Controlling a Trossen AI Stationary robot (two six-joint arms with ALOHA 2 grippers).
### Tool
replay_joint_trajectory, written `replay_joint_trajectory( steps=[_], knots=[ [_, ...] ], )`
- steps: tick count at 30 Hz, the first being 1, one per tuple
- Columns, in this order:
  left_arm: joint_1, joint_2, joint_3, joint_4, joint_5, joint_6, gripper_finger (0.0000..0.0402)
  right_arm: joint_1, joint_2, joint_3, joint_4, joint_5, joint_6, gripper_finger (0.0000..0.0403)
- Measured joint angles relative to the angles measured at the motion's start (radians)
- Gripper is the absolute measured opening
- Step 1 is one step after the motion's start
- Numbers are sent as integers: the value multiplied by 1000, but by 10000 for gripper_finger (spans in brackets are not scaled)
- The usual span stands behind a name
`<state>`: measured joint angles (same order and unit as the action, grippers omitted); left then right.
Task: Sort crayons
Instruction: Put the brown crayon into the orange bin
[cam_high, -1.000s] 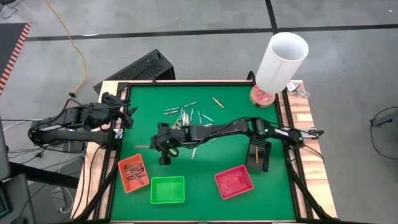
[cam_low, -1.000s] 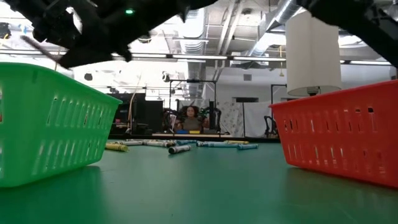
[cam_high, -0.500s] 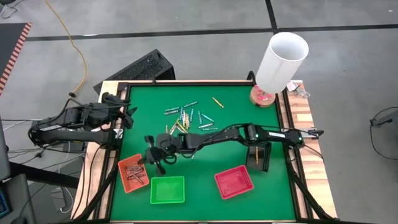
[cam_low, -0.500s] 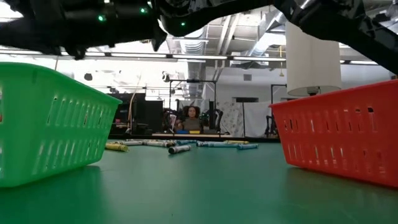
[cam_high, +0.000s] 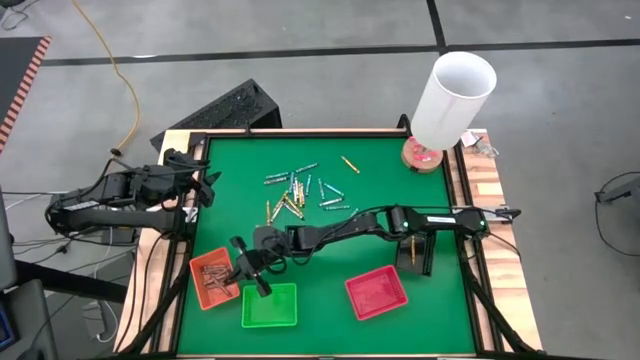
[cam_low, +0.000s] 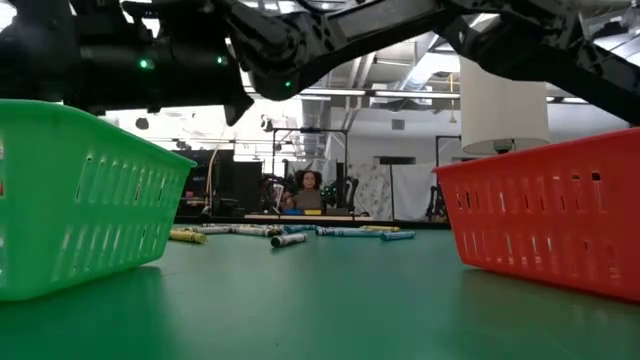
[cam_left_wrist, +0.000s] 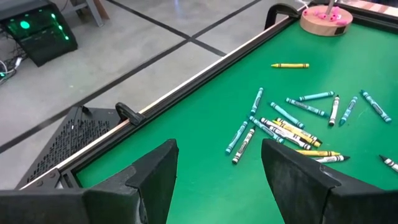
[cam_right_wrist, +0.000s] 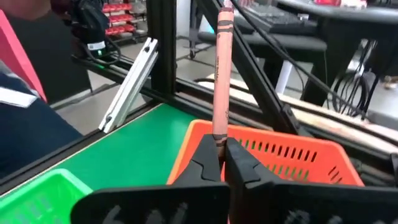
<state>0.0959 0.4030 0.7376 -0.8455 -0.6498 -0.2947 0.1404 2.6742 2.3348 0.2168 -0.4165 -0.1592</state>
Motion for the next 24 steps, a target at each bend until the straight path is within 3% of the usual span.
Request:
replay_joint_trajectory(
  steps=[11, 15, 24],
  knots=[
    [0, 0, 0, 16, 0, -4, 223, -25, -1, -1, -57, 21, 65, 0],
    [0, 0, 0, 29, 0, -2, 223, -24, -1, 0, -50, -27, 87, 0],
    [0, 0, 0, 29, 0, 2, 223, -24, -1, 0, -38, -31, 93, 0]
  ],
)
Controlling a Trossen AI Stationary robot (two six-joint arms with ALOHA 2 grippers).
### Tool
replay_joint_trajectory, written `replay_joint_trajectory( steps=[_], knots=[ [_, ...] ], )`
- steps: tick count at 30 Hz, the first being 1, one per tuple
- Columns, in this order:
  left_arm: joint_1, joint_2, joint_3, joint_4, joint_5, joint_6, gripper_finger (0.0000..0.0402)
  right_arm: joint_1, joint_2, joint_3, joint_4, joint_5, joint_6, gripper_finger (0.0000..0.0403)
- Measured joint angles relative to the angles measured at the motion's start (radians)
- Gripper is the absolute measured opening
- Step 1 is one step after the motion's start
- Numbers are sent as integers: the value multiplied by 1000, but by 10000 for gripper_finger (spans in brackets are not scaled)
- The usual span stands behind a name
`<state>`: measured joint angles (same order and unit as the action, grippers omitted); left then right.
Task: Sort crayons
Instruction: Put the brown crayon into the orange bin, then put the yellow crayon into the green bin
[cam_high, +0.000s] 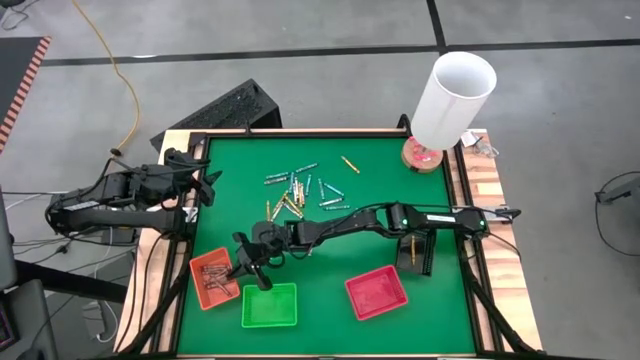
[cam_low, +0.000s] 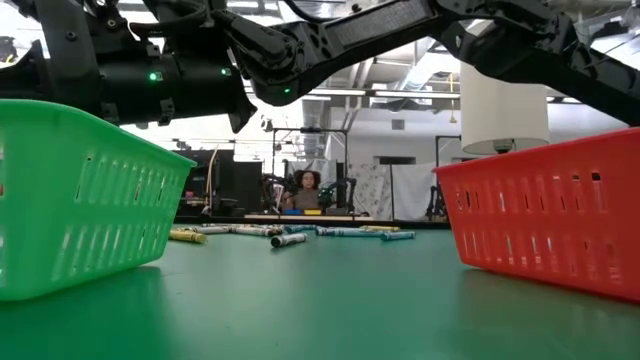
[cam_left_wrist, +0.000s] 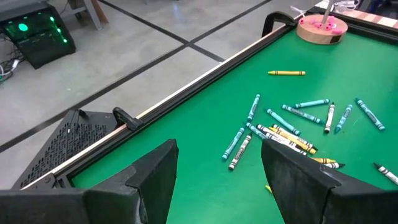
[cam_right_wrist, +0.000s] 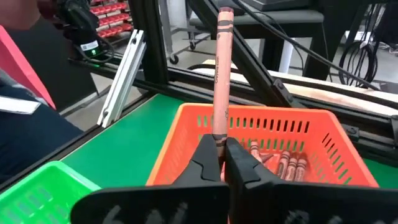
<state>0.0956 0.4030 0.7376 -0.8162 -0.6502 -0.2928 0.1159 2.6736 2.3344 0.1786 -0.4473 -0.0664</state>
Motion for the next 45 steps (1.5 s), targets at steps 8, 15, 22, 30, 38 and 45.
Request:
replay_joint_trajectory(
  steps=[8, 15, 22, 30, 38, 45],
  knots=[
    [0, 0, 0, 0, 0, 11, 223, 4, 13, 0, 33, -2, -8, 0],
    [0, 0, 0, -1, 0, 11, 223, 3, 48, -2, 87, -27, 39, 0],
    [0, 0, 0, -1, 0, 12, 223, -1, 46, 0, 88, -27, 41, 0],
    [0, 0, 0, -1, 0, 12, 223, 0, 46, 0, 83, -26, 36, 10],
    [0, 0, 0, -1, 0, 12, 223, 0, 46, 0, 86, -24, 36, 47],
    [0, 0, 0, -2, 0, 12, 223, 0, 46, 0, 86, -11, 33, 53]
  ],
)
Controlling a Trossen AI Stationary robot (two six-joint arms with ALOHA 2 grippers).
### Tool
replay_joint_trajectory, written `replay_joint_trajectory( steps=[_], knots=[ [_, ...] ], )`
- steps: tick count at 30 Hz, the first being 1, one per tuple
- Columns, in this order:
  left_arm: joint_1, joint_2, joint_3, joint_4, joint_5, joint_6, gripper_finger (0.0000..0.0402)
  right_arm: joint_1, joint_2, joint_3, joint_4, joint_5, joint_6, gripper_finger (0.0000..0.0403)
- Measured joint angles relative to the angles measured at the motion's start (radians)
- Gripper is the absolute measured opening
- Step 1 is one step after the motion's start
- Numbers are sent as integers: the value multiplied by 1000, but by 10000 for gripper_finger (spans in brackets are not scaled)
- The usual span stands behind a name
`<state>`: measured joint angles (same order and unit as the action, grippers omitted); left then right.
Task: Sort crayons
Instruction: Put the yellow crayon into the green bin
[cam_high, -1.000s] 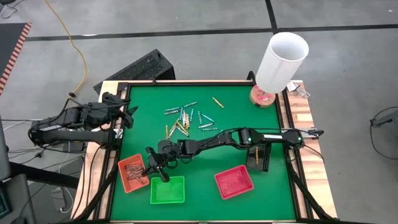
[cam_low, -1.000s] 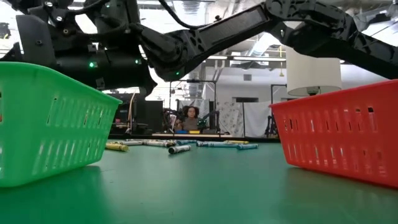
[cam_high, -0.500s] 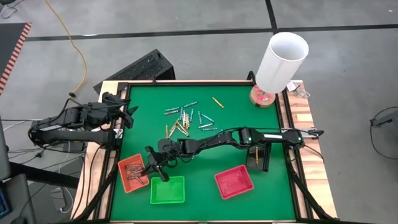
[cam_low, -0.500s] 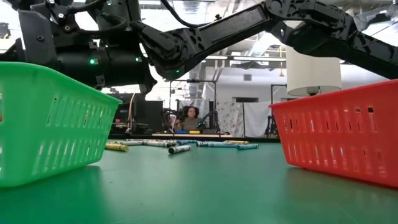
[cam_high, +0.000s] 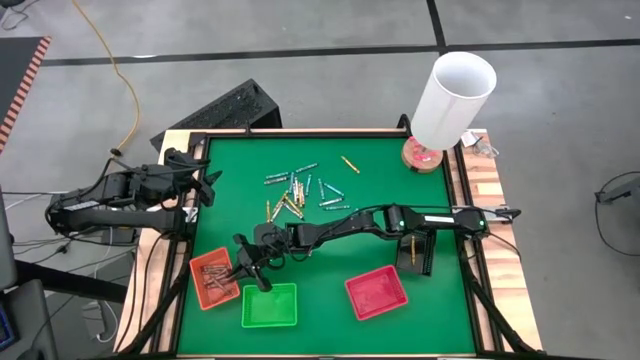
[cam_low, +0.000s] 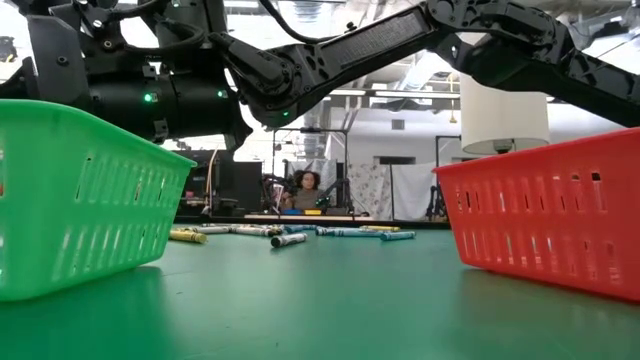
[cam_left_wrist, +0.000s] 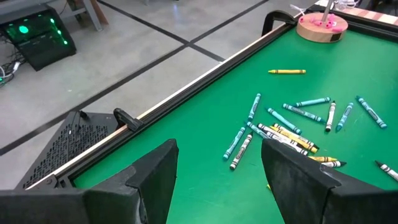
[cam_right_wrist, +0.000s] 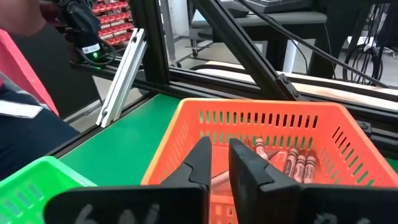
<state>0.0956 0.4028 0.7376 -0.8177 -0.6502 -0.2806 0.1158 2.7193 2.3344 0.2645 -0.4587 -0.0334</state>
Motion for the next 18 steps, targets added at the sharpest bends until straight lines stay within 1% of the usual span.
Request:
replay_joint_trajectory(
  steps=[5, 8, 11, 15, 18],
  knots=[
    [0, 0, 0, -1, 0, 0, 223, 0, 0, 0, 2, 32, -4, 54],
    [0, 0, 0, -7, 0, 0, 223, -4, -2, 0, 5, 87, -4, 54],
    [0, 0, 0, -10, 0, 11, 223, -13, -7, 0, -10, 118, -1, 54],
    [0, 0, 0, -10, 0, 26, 223, -37, -46, 0, -102, 141, 4, 54],
    [0, 0, 0, -10, 0, 40, 223, -57, -90, 0, -218, 154, 1, 54]
  ],
)
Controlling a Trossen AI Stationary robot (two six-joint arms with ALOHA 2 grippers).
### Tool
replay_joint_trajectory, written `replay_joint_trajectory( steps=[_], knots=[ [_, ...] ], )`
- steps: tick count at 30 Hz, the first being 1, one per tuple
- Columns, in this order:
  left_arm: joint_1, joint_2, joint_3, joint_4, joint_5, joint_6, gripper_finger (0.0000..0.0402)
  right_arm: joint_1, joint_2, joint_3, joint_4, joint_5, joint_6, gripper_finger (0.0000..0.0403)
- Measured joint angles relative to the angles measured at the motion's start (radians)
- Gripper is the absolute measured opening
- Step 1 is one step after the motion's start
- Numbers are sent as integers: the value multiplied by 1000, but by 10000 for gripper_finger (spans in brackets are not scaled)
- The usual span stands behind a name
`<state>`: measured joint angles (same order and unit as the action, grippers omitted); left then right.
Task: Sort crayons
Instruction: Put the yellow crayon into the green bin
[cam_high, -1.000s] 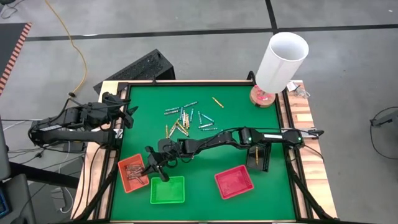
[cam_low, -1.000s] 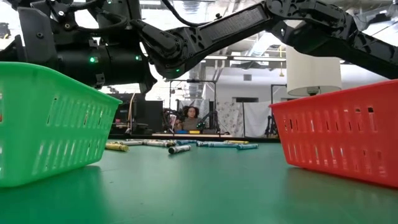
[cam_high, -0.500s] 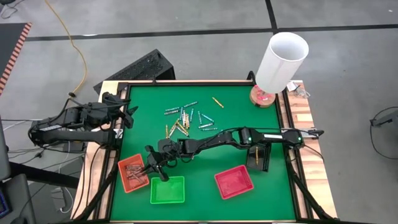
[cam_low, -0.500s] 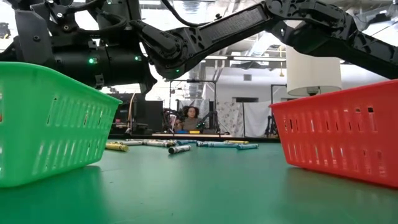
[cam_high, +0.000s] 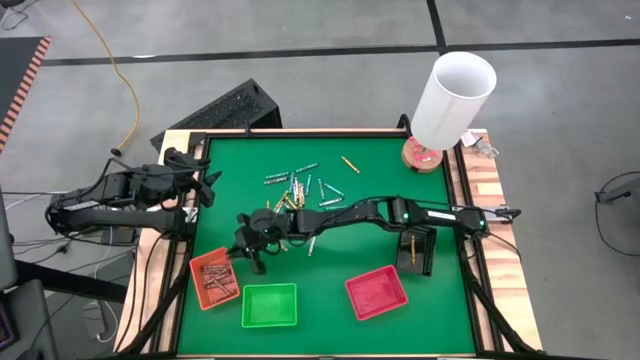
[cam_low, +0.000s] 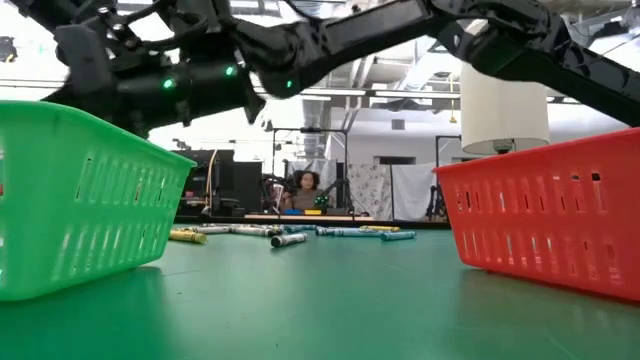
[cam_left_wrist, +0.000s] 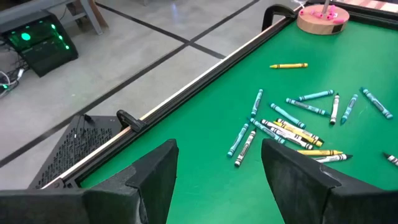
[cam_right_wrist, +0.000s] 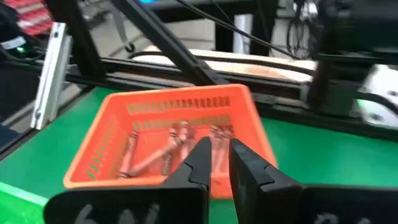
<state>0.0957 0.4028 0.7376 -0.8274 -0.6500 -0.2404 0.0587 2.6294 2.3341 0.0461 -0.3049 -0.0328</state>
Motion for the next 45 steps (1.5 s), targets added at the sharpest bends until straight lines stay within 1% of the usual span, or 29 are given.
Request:
replay_joint_trajectory(
  steps=[3, 8, 11, 18, 26, 30, 32, 35, 41, 45],
  knots=[
    [0, 0, 0, 0, 0, 1, 223, -22, -48, 0, -137, 19, 0, 54],
    [0, 0, 0, -1, 0, -8, 223, -60, -150, 0, -426, 137, 5, 54],
    [0, 0, 0, -5, 0, -8, 223, -91, -210, 1, -598, 187, 6, 54],
    [0, 0, 0, -5, 0, -26, 223, -177, -320, 1, -881, 298, -12, 54],
    [0, 0, 0, -23, 0, -34, 223, -290, -387, 0, -1177, 313, -178, 54],
    [0, 0, 0, -23, 0, -33, 223, -357, -389, 1, -1299, 316, -229, 54],
    [0, 0, 0, -23, 0, -34, 223, -390, -385, -1, -1335, 317, -262, 54],
    [0, 0, 0, -23, 0, -34, 223, -431, -384, 0, -1308, 315, -328, 54],
    [0, 0, 0, -23, 0, -33, 223, -461, -384, 0, -1090, 307, -419, 54],
    [0, 0, 0, -39, 0, -33, 223, -465, -368, 1, -1045, 298, -511, 54]
  ],
)
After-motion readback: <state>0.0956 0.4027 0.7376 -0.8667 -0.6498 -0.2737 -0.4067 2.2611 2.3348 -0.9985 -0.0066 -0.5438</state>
